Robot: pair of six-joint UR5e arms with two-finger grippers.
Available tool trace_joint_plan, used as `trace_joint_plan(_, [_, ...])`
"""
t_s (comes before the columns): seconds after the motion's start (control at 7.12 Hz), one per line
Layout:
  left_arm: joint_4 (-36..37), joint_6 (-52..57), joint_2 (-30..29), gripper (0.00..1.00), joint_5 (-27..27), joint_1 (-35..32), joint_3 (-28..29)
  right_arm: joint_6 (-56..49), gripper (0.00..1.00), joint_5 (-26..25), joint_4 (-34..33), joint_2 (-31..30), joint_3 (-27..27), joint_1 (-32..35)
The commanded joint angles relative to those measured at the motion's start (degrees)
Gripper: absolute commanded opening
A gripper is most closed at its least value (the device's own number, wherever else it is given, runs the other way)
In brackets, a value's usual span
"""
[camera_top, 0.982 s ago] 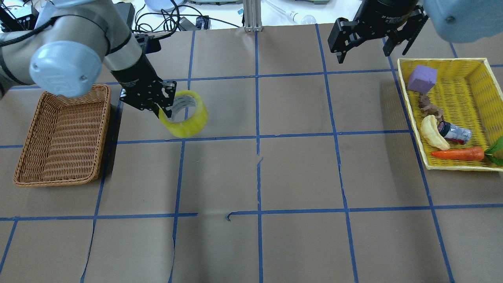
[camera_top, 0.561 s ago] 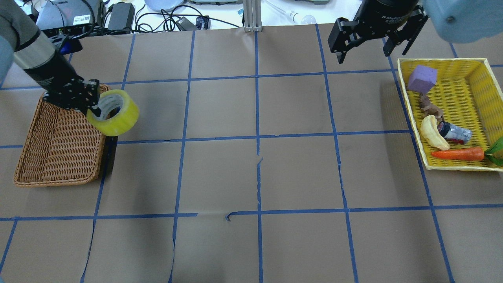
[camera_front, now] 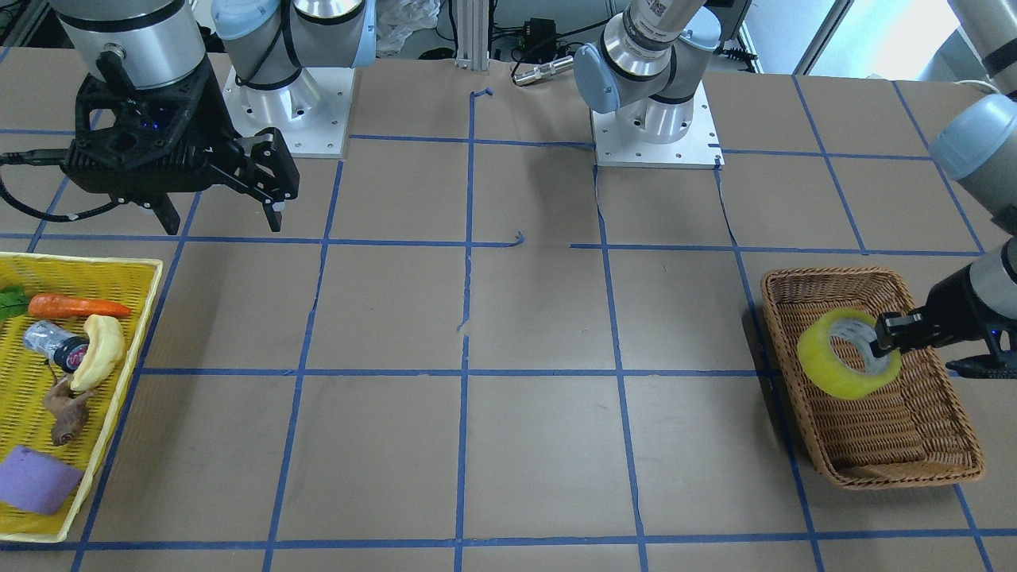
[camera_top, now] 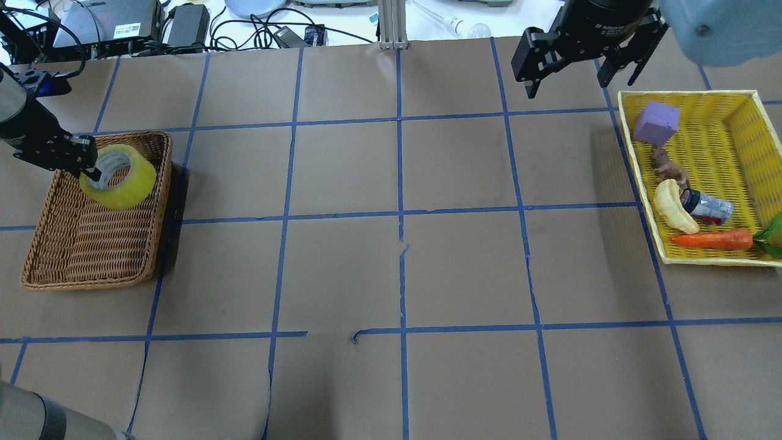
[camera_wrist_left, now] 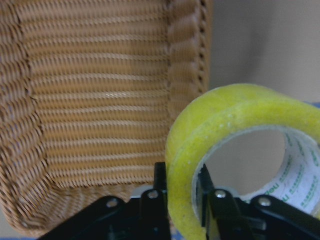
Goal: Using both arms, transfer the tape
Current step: 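Carry the tape roll with the left gripper into the wicker basket, then open the left gripper to release the tape in the basket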
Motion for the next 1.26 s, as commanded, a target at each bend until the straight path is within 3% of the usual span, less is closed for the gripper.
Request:
trace_joint_plan(0.0, [4.4, 6.5, -4.7, 0.0, 0.6, 1.5, 2.1, 0.0, 1.0, 0.0, 0.1, 0.0, 0.0, 0.0])
trace_joint_plan(0.28, [4.4, 7.7, -5.8, 0.0, 0.1, 3.6, 0.4, 0.0, 1.0, 0.0, 0.0, 0.0, 0.0, 0.0])
trace_joint_plan(0.42, [4.4, 8.2, -5.8, 0.05, 0.2, 4.1, -0.9, 0.0, 1.0, 0.0, 0.0, 0.0, 0.0, 0.0])
trace_joint_plan(0.56, [4.5, 9.4, -5.9, 0.18, 0.3, 4.4, -1.4, 0.0, 1.0, 0.0, 0.0, 0.0, 0.0, 0.1])
trace_joint_plan(0.7, [5.6, 9.5, -6.1, 0.76, 0.5, 4.3, -1.7, 0.0, 1.0, 0.0, -0.1, 0.0, 0.0, 0.1])
trace_joint_plan(0.98, [5.5, 9.3, -4.6, 0.96, 0.2, 3.7, -1.0, 0.0, 1.0, 0.0, 0.1, 0.0, 0.0, 0.2])
trace_joint_plan(1.12, [5.1, 9.2, -3.2, 0.96, 0.3, 2.3, -0.1, 0.0, 1.0, 0.1, 0.0, 0.0, 0.0, 0.2])
